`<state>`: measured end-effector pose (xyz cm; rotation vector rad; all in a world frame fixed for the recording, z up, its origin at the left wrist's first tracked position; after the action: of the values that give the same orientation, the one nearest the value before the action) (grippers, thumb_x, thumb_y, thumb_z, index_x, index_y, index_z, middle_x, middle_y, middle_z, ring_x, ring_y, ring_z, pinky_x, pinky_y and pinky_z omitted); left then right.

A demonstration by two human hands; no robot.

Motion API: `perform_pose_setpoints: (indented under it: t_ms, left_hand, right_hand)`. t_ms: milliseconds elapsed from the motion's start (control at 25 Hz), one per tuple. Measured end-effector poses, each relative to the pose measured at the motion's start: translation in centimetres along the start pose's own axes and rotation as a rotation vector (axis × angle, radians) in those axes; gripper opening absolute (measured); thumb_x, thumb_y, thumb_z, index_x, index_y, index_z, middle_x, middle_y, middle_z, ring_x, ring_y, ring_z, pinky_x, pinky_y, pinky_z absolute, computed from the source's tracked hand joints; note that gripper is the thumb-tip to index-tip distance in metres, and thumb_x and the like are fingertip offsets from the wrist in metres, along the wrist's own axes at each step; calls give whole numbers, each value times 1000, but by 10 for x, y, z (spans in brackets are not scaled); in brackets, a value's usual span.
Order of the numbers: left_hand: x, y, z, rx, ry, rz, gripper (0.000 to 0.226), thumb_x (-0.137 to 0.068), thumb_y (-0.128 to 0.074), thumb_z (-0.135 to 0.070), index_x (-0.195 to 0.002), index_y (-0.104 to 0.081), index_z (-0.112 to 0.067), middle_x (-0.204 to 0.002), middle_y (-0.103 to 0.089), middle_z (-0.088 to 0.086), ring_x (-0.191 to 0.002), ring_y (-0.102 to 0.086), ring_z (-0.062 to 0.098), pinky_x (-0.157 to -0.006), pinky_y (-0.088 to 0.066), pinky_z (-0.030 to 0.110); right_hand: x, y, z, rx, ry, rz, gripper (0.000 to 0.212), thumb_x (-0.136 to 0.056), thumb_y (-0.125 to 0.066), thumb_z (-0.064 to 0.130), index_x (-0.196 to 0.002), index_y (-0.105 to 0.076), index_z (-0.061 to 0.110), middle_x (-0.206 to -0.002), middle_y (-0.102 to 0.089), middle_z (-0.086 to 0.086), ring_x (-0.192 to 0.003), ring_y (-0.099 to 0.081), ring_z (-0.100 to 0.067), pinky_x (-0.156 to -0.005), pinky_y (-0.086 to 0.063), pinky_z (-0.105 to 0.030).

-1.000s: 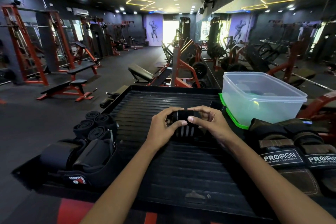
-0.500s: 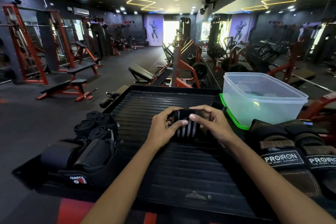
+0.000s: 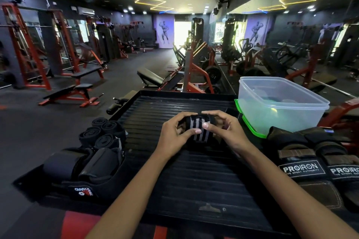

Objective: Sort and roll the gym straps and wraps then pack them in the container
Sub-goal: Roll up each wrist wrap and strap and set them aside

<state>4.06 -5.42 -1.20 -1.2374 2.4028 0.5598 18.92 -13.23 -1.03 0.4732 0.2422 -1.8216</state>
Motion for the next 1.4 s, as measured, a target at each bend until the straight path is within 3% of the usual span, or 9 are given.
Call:
perform_pose_setpoints:
  t_ms: [360,560,640,720,920,1040,1240,1320,1400]
  left_hand:
    - [-1,0,1,13,-18,27,49,-71,-82,-8,-110,-63,-32,-112,-68,-1,-104,-66,10,-89,-53,25]
    - [-1,2,1,-33,8,-37,35,-73,-81,-12,-105,-65,-15,-99,-70,-5,-92,-67,1,-78,-50,14]
    - [-1,1,2,-27,22,-35,36,-74,-81,-14,-107,-66,-11,-99,-70,-4,-92,-68,2,-78,-50,14]
    - [-1,0,2,8,20,-9,41,-74,-81,-13,-112,-65,-14,-105,-70,-1,-97,-68,6,-82,-52,17]
    - [-2,3,1,29,21,-34,33,-74,-81,-12,-104,-68,-13,-99,-72,0,-93,-69,10,-81,-53,21]
    - [0,2,1,27,36,-51,30,-75,-80,-15,-102,-68,-15,-98,-71,-2,-93,-69,7,-79,-52,19]
    - [-1,-2,0,112,41,47,50,-72,-80,-6,-115,-62,-23,-110,-68,-6,-104,-67,13,-88,-55,30]
    - [-1,1,-1,63,23,21,45,-70,-83,-10,-107,-64,-26,-105,-70,-7,-100,-68,13,-87,-56,35]
    - [-1,4,-1,32,27,-32,41,-70,-84,-14,-102,-64,-28,-102,-71,-5,-97,-69,11,-87,-57,36]
  right_hand:
    - [1,3,5,-3,-35,-19,39,-74,-75,14,-112,-67,9,-104,-74,-8,-99,-70,-26,-90,-53,-49]
    - [2,-3,6,-32,-8,27,43,-76,-74,4,-118,-64,9,-109,-72,-5,-100,-69,-25,-86,-56,-40]
    - [1,0,6,-15,5,10,40,-76,-75,7,-114,-66,10,-107,-73,-8,-92,-68,-35,-85,-55,-49]
    - [0,3,5,-3,-10,-21,34,-78,-75,12,-110,-68,10,-102,-73,-11,-88,-67,-38,-85,-52,-55]
    - [1,-1,3,-12,-46,-2,31,-83,-71,10,-113,-67,9,-106,-73,-7,-95,-69,-19,-83,-54,-34]
    - [0,-2,6,18,-17,8,34,-79,-73,9,-113,-66,9,-109,-71,-8,-101,-68,-22,-89,-55,-36]
    - [-1,4,3,-8,-50,-65,20,-86,-70,22,-105,-70,14,-95,-70,-24,-79,-58,-35,-71,-49,-54]
    - [-1,2,1,-27,-70,-46,25,-84,-71,26,-108,-69,18,-99,-66,-30,-75,-56,-33,-67,-47,-47]
    - [0,-2,2,-18,-72,-7,33,-82,-72,21,-115,-66,18,-108,-69,-17,-89,-65,-29,-75,-53,-41]
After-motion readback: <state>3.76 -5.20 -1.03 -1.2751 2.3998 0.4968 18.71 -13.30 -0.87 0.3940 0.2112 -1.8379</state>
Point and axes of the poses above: each hand's wrist, its own x-axis away from the middle knuckle, its own y-axis out of the back of the hand, z = x × y, the point moved 5 cm from there along -x, towards the middle knuckle
